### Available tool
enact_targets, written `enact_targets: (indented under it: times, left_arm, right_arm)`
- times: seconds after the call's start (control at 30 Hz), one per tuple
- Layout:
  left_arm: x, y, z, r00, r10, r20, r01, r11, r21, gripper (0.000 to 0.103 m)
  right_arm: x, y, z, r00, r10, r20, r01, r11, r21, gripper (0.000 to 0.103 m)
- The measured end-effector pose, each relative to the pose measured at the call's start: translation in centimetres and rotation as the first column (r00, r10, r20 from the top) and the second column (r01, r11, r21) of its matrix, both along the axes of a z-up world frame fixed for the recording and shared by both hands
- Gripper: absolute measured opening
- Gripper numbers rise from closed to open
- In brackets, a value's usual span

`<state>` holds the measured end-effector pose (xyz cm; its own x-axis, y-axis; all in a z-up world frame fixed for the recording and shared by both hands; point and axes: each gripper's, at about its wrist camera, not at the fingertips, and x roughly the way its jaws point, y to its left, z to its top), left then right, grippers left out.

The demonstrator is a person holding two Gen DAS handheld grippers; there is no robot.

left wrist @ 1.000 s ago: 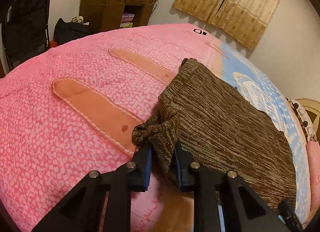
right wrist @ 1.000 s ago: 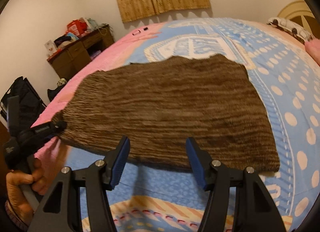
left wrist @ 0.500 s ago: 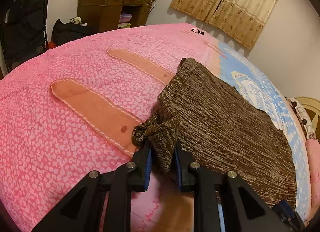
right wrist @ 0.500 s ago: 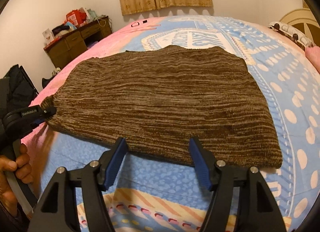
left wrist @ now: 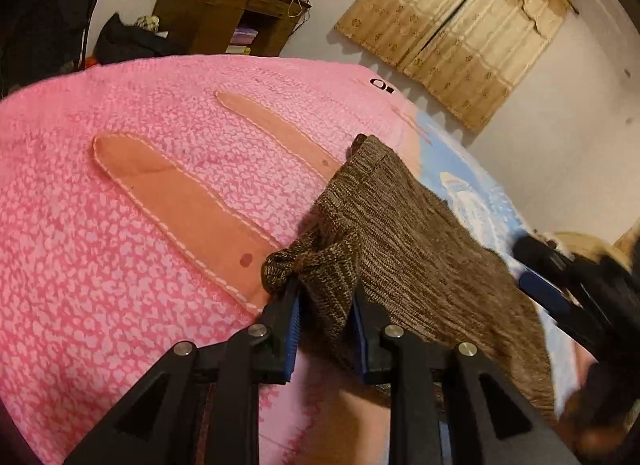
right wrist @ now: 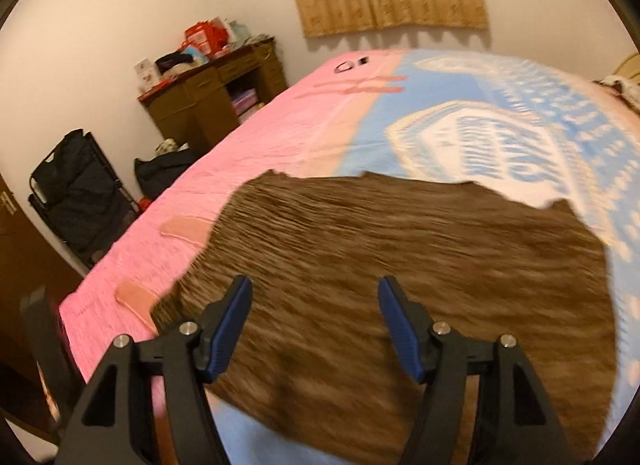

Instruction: Fold small clothes

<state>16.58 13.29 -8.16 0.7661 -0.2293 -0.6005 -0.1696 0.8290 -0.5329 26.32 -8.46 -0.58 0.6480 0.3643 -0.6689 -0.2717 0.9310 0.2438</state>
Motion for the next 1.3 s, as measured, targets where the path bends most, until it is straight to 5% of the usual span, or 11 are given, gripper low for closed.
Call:
enact_targets:
  times: [0.37,0.53,0.6,0.77,0.87,1.1,1.3]
  left_arm:
    - [-1.5,0.9,-0.3,0.999,0.025,0.042,-0.021,0.994,-0.108,0.023]
    - [-1.7,0.7,-0.3,0.999,0.027,0.037,-0.023,0.995,-0.095,0.023]
    - [-1.7,0.5,-0.3,0.999,0.027,0.032,-0.024,0.996,-0.083,0.023]
    - [-1.1,-0.1,0.3,1.0,0.007,0.024,-0.007,1.0,-0.028,0.023]
    - [-0.7,-0.4,0.6,0.999,-0.04,0.019,0.04,0.999,-0.01,0.008]
    - [-1.1,-2.4,3.4,0.991,-0.109,0.077,0.102,0.991,0.087,0.008]
    - [-2.2,-6.3,6.5,0.958,-0.239,0.157,0.211,0.962,0.176,0.008]
  right_arm:
    - [8.6,10.1,-1.7,0.987,0.141,-0.08,-0.144,0.989,-0.039,0.081]
    - [10.4,14.1,-4.8,0.978,0.151,-0.145,-0.177,0.965,-0.195,0.083]
    - [10.2,14.8,-5.5,0.983,0.135,-0.128,-0.166,0.946,-0.278,0.078]
    - [9.9,13.5,-5.6,0.99,0.098,-0.097,-0.125,0.938,-0.325,0.034]
    - [9.9,11.3,-5.2,0.989,0.096,-0.116,-0.121,0.963,-0.239,0.026]
    - [9.4,5.1,-2.6,0.982,0.114,-0.151,-0.106,0.993,0.06,0.024]
    - [7.8,0.5,-0.3,0.987,0.099,-0.13,-0.076,0.983,0.168,0.023]
